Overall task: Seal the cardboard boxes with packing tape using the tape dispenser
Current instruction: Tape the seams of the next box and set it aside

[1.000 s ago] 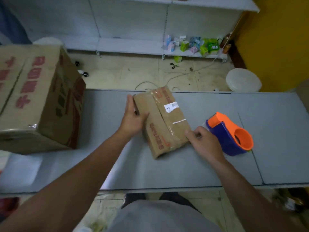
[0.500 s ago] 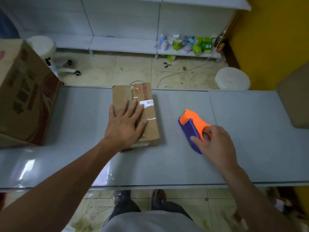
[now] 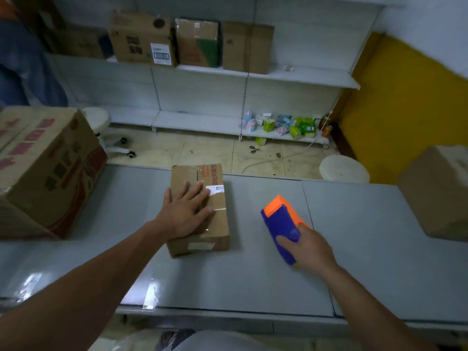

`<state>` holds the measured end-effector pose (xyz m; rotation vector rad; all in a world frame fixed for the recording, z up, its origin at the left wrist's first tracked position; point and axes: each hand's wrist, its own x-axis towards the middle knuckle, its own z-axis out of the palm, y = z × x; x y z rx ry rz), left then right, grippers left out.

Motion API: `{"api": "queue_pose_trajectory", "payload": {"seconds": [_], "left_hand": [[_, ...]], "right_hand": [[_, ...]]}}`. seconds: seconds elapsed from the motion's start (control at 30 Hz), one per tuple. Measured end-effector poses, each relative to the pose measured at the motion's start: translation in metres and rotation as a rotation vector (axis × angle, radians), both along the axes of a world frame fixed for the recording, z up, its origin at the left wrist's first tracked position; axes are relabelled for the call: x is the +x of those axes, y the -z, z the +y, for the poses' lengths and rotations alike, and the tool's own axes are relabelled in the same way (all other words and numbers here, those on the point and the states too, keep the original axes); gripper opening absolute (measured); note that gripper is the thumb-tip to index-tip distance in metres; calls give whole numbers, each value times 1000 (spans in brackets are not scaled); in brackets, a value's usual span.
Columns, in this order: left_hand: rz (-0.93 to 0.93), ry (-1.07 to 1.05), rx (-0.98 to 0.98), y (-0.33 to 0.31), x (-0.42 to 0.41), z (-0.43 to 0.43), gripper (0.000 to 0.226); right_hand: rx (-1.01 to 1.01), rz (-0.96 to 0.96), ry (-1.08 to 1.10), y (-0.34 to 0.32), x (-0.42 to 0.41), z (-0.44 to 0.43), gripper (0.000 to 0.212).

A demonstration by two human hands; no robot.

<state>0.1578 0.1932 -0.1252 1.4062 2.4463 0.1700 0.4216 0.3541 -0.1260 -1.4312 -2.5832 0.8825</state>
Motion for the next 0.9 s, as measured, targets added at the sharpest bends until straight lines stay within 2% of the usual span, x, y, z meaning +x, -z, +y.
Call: {"api": "queue_pose_trajectory", "payload": {"seconds": [0.1, 0.17, 0.23, 0.3, 0.4, 0.5, 0.53, 0.57, 0.63, 0.7, 0.73, 0.8, 0.9], "left_hand": [[-183, -208, 368, -16, 20, 4, 56], [-403, -353, 552, -31, 37, 8, 51], [-520, -371, 613, -43, 51, 12, 45], [-574, -338, 614, -48, 61, 13, 42], [-755, -379, 595, -53, 69, 13, 33], [-936, -427, 481, -63, 77, 10, 25], [-979, -430, 441, -68, 79, 9, 27], [-1021, -432, 413, -72, 82, 8, 29], [-1044, -389, 361, -80, 88, 4, 25], [-1021, -336, 283, -85, 97, 2, 27], [-1016, -324, 261, -85, 101, 2, 31], [-1002, -335, 247, -84, 108, 3, 41], [-923, -371, 236, -82, 115, 5, 58]], "right_hand": [[-659, 495, 270, -28, 11, 0, 20], [-1091, 775, 357, -40, 19, -11, 35], [-1366, 1022, 388, -40, 22, -25, 52], [-1513, 1208, 450, -30, 21, -41, 55], [-1667, 1331, 440, -14, 18, -61, 65], [-1829, 1340, 295, -7, 18, -71, 47], [-1829, 1356, 245, -4, 17, -74, 42], [-1794, 1402, 214, 3, 17, -75, 45], [-1760, 1410, 181, 3, 18, -77, 53], [-1776, 1325, 169, -3, 15, -81, 43], [-1735, 1307, 220, -5, 16, -82, 44], [-1664, 1277, 305, -8, 14, -86, 58], [-1626, 1244, 323, -7, 11, -90, 81]]}}
